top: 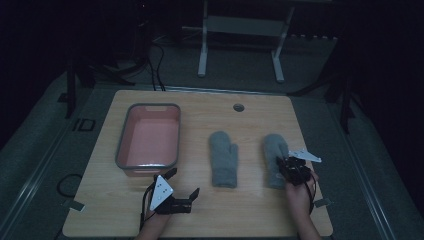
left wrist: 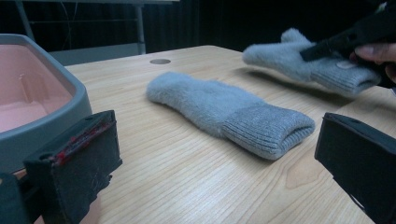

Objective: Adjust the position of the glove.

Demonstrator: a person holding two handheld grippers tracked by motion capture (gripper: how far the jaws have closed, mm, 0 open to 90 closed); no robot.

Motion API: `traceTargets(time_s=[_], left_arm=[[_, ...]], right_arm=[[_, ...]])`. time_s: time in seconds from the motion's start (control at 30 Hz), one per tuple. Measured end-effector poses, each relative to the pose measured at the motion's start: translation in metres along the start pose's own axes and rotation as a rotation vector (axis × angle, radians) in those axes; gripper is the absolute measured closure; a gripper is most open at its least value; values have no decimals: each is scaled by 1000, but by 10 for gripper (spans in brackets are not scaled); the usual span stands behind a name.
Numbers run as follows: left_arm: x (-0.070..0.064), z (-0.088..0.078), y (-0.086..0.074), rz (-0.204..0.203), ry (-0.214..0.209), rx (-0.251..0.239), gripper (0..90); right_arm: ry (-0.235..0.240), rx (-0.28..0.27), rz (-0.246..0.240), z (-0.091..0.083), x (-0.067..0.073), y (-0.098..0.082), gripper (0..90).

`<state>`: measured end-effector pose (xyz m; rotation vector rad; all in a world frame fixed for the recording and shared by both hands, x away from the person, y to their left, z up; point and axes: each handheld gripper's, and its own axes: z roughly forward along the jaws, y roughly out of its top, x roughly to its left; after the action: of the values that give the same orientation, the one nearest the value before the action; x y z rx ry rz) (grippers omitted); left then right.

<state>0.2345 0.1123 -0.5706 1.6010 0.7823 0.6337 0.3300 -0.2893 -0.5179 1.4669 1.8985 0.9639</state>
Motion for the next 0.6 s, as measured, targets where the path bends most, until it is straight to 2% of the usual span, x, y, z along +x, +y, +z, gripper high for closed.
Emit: traceTargets(time_s=[0.27, 0.3, 0.4, 0.43, 0.5, 0.6], left_arm=[[0, 0, 0, -1, -1, 0, 4], [0, 0, 0, -1, -1, 0, 4], [0, 0, 0, -1, -1, 0, 4], [0, 0, 0, -1, -1, 0, 4], [0, 0, 0, 1, -2, -1, 4], [0, 0, 0, 3, -2, 0, 4]], right_arm=[[40, -54, 76, -9, 22, 22, 816], [43, -67, 71, -12, 32, 28, 816], [60, -81, 74, -14, 47, 38, 816], [60, -81, 74, -14, 47, 38, 816], [85, -84, 87, -14, 61, 44, 816], [119, -88, 93, -14, 75, 48, 816]])
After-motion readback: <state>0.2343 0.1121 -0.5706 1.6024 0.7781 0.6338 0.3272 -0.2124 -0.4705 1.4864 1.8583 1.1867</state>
